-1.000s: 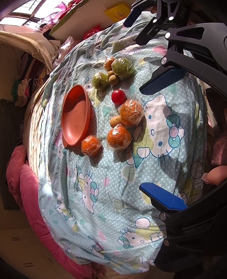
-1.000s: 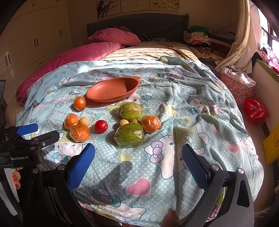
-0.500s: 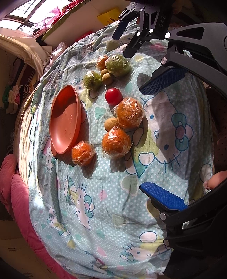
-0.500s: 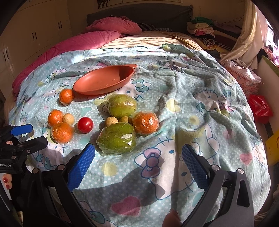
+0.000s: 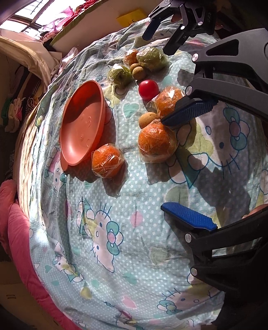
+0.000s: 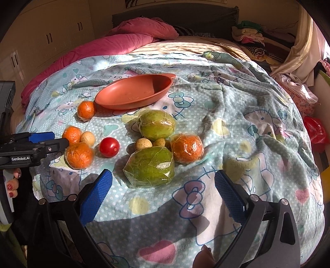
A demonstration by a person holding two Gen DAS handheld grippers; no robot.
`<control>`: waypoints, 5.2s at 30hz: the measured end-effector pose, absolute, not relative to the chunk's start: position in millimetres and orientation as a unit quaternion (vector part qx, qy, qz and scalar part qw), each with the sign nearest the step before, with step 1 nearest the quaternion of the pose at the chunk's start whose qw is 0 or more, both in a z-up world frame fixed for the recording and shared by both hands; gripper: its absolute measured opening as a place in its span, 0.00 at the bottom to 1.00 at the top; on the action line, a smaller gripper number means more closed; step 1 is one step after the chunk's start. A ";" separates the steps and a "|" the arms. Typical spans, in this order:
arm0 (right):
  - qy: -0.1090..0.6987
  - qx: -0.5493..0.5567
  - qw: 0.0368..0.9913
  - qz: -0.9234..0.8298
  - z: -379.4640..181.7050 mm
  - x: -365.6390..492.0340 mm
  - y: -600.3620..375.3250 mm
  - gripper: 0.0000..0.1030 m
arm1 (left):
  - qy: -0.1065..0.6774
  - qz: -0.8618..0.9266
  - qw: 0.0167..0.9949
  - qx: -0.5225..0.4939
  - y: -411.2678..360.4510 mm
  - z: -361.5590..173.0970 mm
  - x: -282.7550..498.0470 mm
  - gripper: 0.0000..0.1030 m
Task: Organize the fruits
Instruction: 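Grasp a bagged orange with the left tool while the right tool grasps a large bagged green fruit, then lift and carry the bagged orange and green fruit over the orange plate with both tools, then lower both fruits into the orange plate and open both tools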
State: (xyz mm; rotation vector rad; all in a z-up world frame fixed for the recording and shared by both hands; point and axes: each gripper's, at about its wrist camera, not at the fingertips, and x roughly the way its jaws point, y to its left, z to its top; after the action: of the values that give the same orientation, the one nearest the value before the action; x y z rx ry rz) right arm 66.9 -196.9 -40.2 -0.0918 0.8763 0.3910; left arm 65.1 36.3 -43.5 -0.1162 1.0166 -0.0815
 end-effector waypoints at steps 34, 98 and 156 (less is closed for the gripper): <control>0.432 -0.032 0.872 0.227 -53.1 79.5 -187.1 0.52 | 0.507 -0.163 0.844 -0.057 16.5 -53.7 111.5 0.31; 0.411 -0.110 0.859 0.285 -15.1 190.5 -129.9 0.52 | 0.499 -0.123 0.856 -0.060 23.2 -24.0 211.4 0.31; 0.425 -0.133 0.846 0.294 -21.6 188.9 -119.3 0.59 | 0.510 -0.120 0.849 -0.067 17.2 -34.5 217.7 0.35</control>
State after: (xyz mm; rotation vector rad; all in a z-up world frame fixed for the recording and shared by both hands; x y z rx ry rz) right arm 188.9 -119.3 -21.6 -0.2805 0.8966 0.6196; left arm 217.7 17.2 -34.5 -0.1416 1.0752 -0.2539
